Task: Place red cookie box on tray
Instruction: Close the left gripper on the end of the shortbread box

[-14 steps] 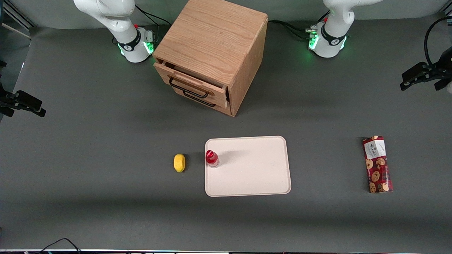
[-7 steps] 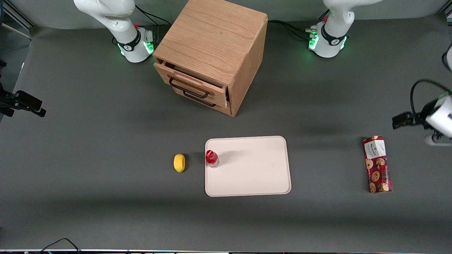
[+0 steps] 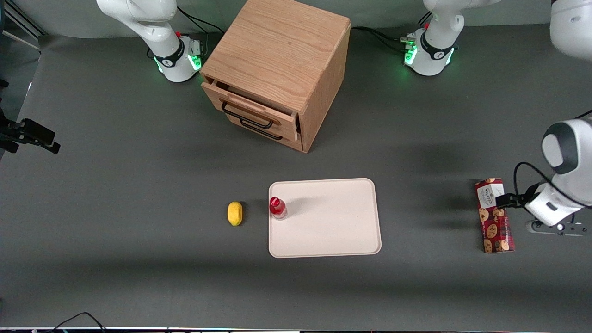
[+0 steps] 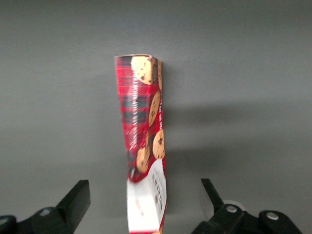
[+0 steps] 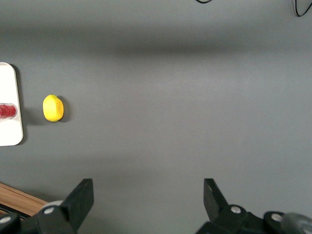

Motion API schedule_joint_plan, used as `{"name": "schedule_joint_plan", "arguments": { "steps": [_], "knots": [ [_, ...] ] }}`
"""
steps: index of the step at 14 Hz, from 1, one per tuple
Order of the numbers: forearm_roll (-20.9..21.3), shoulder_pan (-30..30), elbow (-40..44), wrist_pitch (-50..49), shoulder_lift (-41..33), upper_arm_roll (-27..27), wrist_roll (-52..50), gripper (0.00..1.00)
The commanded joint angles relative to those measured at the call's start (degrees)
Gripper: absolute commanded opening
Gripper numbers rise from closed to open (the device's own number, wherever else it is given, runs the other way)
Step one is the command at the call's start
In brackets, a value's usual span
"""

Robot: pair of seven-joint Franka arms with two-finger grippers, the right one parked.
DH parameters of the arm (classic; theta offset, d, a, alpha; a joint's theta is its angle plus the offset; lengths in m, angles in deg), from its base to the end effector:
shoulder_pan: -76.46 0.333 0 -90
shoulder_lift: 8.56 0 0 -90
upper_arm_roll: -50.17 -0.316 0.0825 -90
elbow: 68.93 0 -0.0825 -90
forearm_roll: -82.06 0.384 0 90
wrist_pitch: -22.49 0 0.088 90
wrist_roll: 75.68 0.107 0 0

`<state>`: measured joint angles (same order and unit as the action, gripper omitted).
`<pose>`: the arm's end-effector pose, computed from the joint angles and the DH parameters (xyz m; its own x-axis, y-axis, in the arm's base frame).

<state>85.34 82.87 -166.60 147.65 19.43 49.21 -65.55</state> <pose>0.6627 0.0867 0.3088 0.9964 -0.0827 -0.0191 -0.0836 -0.9952 -0.0518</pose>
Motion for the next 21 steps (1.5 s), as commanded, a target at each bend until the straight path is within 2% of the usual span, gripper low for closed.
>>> {"name": "schedule_joint_plan", "arguments": {
  "steps": [1,5,10,11,13,14,18,21],
  "knots": [
    [-2.1,-2.1,0.8,3.7,4.1,-1.6,0.9,1.0],
    [-2.3,-3.2,0.5,13.3,9.1,-4.4,5.0,1.0],
    [-2.4,-3.5,0.4,14.6,10.7,-4.6,5.6,1.0],
    [-2.4,-3.5,0.4,14.5,10.8,-4.6,5.6,0.81],
    [-2.5,-3.5,0.0,14.3,10.8,-4.6,5.7,0.06],
    [-2.5,-3.5,0.0,13.9,10.8,-4.6,5.6,0.0],
    [-3.0,-3.3,0.9,12.2,9.8,-4.6,7.4,0.0],
    [-3.1,-3.2,7.4,-2.7,5.3,-4.5,7.5,0.0]
  ]
}}
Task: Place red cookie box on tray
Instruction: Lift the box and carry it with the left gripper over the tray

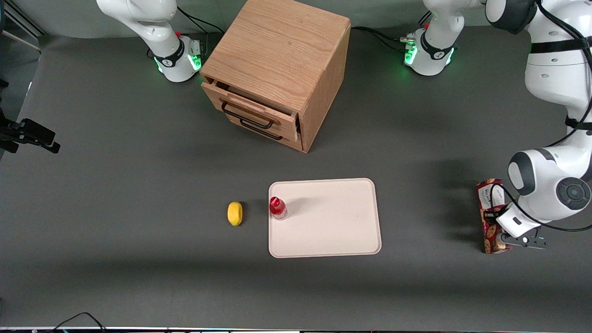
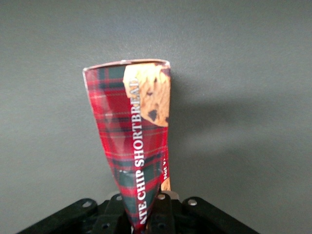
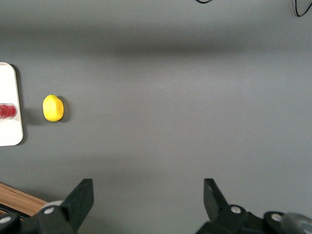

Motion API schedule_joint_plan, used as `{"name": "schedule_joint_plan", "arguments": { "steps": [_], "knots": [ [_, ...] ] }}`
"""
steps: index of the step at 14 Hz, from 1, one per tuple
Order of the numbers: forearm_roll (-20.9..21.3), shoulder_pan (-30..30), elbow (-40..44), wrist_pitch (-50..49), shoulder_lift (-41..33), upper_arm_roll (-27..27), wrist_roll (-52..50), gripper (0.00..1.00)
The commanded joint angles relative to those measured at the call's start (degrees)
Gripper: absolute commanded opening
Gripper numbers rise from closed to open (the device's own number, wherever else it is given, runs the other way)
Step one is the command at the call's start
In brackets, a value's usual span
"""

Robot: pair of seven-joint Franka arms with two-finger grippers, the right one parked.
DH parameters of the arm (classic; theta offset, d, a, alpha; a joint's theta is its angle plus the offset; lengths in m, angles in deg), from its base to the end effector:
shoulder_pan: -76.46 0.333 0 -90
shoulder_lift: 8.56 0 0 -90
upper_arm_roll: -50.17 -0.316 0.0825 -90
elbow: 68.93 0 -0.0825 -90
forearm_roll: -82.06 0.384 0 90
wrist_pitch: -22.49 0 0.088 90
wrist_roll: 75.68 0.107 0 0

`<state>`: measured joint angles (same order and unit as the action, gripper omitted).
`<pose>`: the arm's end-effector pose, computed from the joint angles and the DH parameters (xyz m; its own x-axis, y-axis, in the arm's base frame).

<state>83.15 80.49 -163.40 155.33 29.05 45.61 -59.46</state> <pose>0.6813 0.0967 0.2322 0.9868 -0.1620 -0.0040 -0.1619 -0.9847 -0.0641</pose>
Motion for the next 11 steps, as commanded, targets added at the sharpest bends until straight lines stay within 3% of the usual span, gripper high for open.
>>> {"name": "schedule_joint_plan", "arguments": {
  "steps": [1,3,6,11],
  "knots": [
    [-1.3,-1.0,6.9,-16.1,-5.4,-0.5,1.4,0.0],
    [-4.9,-1.0,13.1,-26.6,-7.0,1.3,0.5,0.0],
    [-4.9,-2.4,20.8,-36.1,-8.2,6.9,-8.2,0.0],
    [-3.9,-5.9,23.2,-33.8,-7.0,20.4,-33.5,0.0]
  ]
}}
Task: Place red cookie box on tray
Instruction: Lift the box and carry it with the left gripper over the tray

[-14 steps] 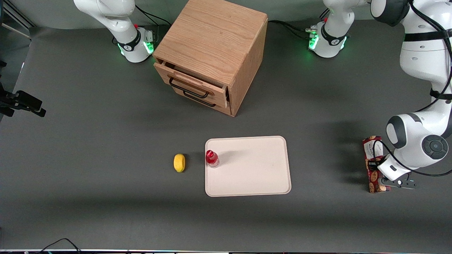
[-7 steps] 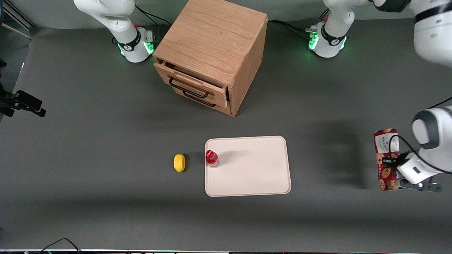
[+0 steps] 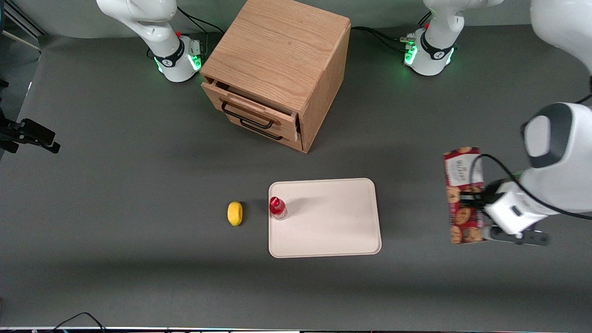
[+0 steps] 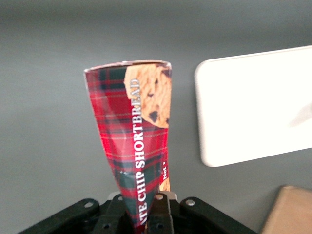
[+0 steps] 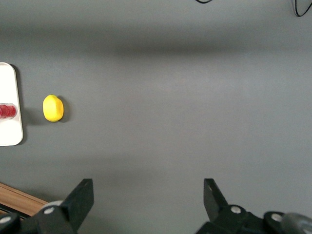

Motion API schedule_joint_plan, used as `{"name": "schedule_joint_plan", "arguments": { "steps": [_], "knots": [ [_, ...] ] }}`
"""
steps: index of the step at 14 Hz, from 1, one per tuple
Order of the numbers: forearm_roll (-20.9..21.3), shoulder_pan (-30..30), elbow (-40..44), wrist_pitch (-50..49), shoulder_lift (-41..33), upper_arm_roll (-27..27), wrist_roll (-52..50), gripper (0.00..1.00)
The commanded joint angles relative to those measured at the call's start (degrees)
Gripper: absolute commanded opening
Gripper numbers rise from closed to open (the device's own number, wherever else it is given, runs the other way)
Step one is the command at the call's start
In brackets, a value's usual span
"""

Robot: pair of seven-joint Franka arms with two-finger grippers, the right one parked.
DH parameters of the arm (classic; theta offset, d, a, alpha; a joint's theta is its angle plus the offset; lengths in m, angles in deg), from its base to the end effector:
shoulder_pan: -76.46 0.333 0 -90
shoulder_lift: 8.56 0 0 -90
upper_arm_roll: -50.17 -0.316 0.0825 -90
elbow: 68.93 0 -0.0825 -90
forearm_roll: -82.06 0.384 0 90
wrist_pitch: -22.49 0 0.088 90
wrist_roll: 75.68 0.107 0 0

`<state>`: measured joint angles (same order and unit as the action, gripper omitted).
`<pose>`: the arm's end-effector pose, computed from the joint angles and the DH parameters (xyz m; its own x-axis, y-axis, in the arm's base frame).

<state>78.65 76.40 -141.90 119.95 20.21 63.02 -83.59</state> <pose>0.6837 -0.1285 0.4671 0.9944 -0.0607 -0.0868 -0.0467 -0.9869 0.1544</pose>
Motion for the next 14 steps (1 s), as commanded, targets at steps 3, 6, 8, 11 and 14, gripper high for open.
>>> {"name": "schedule_joint_plan", "arguments": {
  "steps": [3,6,8,11,14],
  "knots": [
    [7.6,-5.5,-0.4,11.7,5.3,6.7,-19.7,0.0],
    [14.6,-9.0,-4.9,23.3,10.8,6.8,-25.2,0.0],
    [18.9,-9.6,-9.5,32.1,14.0,6.8,-28.1,0.0],
    [19.7,-9.8,-12.6,36.0,15.7,5.6,-28.1,0.0],
    [19.6,-9.8,-13.0,36.4,17.3,5.4,-28.4,0.0]
  ]
}}
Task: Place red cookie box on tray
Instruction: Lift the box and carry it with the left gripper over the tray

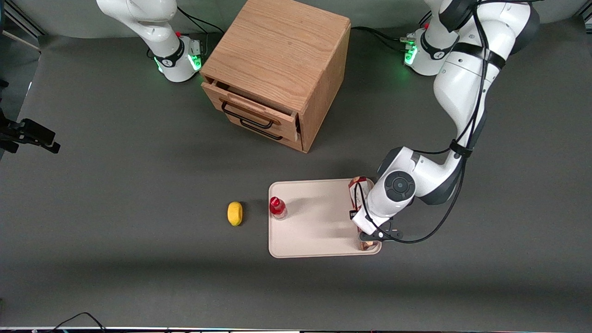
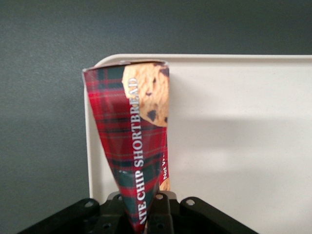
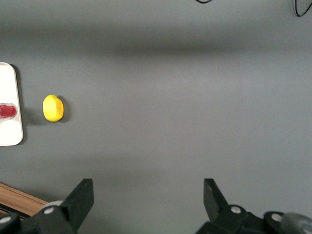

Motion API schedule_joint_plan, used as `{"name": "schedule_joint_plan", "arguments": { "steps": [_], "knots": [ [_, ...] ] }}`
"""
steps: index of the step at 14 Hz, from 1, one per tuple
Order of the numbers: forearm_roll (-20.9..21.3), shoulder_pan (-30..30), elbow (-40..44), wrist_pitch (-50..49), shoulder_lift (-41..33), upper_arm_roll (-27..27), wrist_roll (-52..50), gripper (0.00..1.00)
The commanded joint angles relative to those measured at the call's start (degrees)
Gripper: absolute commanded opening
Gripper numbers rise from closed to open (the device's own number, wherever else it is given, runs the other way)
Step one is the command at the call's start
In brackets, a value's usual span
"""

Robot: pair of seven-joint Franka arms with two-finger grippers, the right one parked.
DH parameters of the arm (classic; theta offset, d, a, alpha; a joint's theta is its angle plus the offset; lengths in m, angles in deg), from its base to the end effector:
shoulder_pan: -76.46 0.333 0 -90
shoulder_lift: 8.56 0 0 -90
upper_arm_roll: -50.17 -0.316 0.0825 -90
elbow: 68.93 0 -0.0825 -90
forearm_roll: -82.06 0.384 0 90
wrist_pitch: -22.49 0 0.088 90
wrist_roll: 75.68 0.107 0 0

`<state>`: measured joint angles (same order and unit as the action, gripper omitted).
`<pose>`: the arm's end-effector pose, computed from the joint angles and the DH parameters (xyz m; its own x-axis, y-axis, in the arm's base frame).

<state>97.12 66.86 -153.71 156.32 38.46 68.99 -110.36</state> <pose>0.6588 -0.3023 0.2125 0.9977 0.0441 0.0506 0.0401 -0.9962 0.0778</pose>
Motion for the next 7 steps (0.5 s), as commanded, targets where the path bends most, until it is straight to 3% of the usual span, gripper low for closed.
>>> {"name": "schedule_joint_plan", "arguments": {
  "steps": [1,2,3,7],
  "knots": [
    [1.2,-0.2,-1.2,0.0,-1.0,-0.8,-1.6,0.0],
    [1.2,-0.2,-1.2,0.0,-1.1,-1.1,-1.6,0.26],
    [1.2,-0.2,-1.3,0.0,-1.1,-1.2,-1.5,0.99],
    [0.2,0.9,-4.4,-0.1,-8.3,-1.1,-1.1,1.0]
  ]
}}
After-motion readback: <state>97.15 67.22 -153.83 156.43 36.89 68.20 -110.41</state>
